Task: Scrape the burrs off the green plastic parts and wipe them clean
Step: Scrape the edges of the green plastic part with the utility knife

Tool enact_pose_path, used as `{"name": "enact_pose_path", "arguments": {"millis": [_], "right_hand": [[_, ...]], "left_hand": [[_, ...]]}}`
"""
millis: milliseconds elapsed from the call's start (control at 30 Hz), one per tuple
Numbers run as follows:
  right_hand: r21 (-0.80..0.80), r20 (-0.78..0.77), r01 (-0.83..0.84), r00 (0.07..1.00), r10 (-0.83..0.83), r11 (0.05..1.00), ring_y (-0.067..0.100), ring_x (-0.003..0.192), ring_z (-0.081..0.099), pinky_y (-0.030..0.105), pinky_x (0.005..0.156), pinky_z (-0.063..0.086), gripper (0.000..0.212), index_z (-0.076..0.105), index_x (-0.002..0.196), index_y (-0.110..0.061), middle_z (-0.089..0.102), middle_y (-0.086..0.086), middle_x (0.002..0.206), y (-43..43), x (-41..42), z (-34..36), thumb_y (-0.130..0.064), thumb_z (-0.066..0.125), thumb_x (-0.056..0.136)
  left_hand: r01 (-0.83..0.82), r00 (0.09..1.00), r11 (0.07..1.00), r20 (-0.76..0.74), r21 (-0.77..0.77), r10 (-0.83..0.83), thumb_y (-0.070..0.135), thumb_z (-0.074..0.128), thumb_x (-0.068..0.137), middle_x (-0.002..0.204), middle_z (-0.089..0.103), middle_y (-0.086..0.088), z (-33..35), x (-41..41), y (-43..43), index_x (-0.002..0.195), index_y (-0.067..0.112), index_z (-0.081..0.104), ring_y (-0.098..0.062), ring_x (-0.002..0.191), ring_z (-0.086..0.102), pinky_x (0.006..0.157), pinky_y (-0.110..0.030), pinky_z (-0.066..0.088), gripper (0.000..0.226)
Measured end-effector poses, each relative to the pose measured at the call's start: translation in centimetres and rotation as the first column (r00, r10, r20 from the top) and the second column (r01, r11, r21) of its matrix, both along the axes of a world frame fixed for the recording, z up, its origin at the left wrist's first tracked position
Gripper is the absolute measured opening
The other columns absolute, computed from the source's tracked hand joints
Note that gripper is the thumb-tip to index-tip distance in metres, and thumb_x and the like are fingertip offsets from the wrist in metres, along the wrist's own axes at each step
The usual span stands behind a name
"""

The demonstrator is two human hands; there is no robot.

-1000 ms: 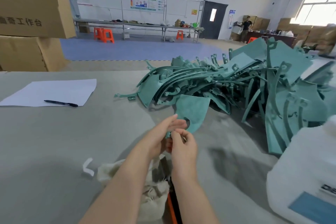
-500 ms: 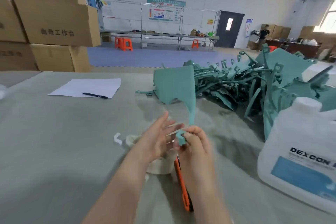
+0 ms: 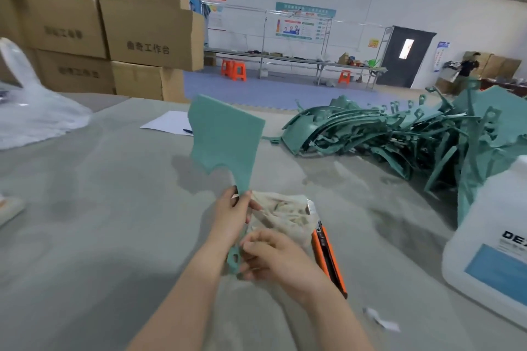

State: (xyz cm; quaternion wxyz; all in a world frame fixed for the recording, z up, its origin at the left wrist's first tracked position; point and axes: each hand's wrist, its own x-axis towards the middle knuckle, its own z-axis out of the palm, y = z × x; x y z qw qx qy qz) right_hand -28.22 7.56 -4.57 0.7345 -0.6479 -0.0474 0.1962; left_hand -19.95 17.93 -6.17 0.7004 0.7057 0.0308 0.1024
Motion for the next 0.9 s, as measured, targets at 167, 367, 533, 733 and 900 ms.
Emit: {"name": "enact_pose_path", "arguments": {"millis": [167, 367, 533, 733, 900], "right_hand": [[-0.278, 0.261, 0.403, 0.905, -0.335, 0.872, 0.01, 0.057, 0.061, 0.021, 0.054, 0.046, 0.023, 0.06, 0.073, -0.013, 0.067, -0.002, 0.066, -0.6, 3.8, 0.2, -0.005, 0.052, 0.093], [-0.668, 0.576, 0.647, 0.762, -0.295, 0.367, 0.025, 0.122, 0.047, 0.031, 0.096, 0.038, 0.046, 0.053, 0.13, -0.026, 0.048, 0.003, 0.135, -3.8, 7.2, -1.2, -0.033, 0.064, 0.087], [-0.936, 0.327, 0.327, 0.945, -0.024, 0.131, 0.027, 0.12, 0.052, 0.033, 0.099, 0.041, 0.053, 0.047, 0.138, -0.027, 0.053, 0.006, 0.134, -2.7, 8.7, -1.0, -0.032, 0.063, 0.087], [-0.226, 0.68, 0.87, 0.463, -0.569, 0.438, 0.007, 0.062, 0.052, 0.025, 0.054, 0.037, 0.014, 0.055, 0.074, -0.02, 0.055, -0.008, 0.067, -3.4, 10.7, 4.0, -0.024, 0.055, 0.087], [-0.268, 0.54, 0.784, 0.604, -0.586, 0.56, 0.013, 0.063, 0.049, 0.028, 0.057, 0.038, 0.027, 0.05, 0.072, -0.019, 0.052, -0.005, 0.069, -3.2, 12.9, 4.2, -0.036, 0.059, 0.092]], "left_hand": [[0.013, 1.0, 0.999, 0.016, 0.042, -0.013, 0.007, 0.047, 0.098, 0.066, 0.063, -0.006, -0.3, 0.6, 0.8, 0.089, 0.003, 0.053, 0.0, 0.034, 0.041, 0.041, -0.011, 0.035, 0.012], [-0.091, 0.996, 0.993, -0.029, -0.076, 0.089, 0.009, 0.049, 0.097, 0.06, 0.058, -0.004, -1.8, 1.8, 1.8, 0.092, -0.004, 0.056, 0.0, 0.035, 0.042, 0.04, -0.009, 0.034, 0.015], [-0.167, 0.986, 0.965, -0.052, -0.201, 0.16, 0.011, 0.052, 0.095, 0.06, 0.055, -0.005, -2.1, 2.1, 1.7, 0.087, 0.001, 0.055, -0.009, 0.043, 0.042, 0.044, -0.017, 0.036, 0.014], [-0.234, 0.971, 0.946, -0.001, -0.223, 0.239, 0.013, 0.05, 0.095, 0.058, 0.057, 0.001, -0.6, 1.5, 2.6, 0.08, 0.008, 0.056, 0.0, 0.039, 0.042, 0.042, -0.011, 0.037, 0.017], [-0.238, 0.971, 0.917, -0.042, -0.322, 0.237, 0.014, 0.05, 0.095, 0.057, 0.055, 0.003, 0.5, 1.6, 4.1, 0.078, 0.014, 0.05, -0.007, 0.041, 0.04, 0.047, -0.02, 0.036, 0.017]]}}
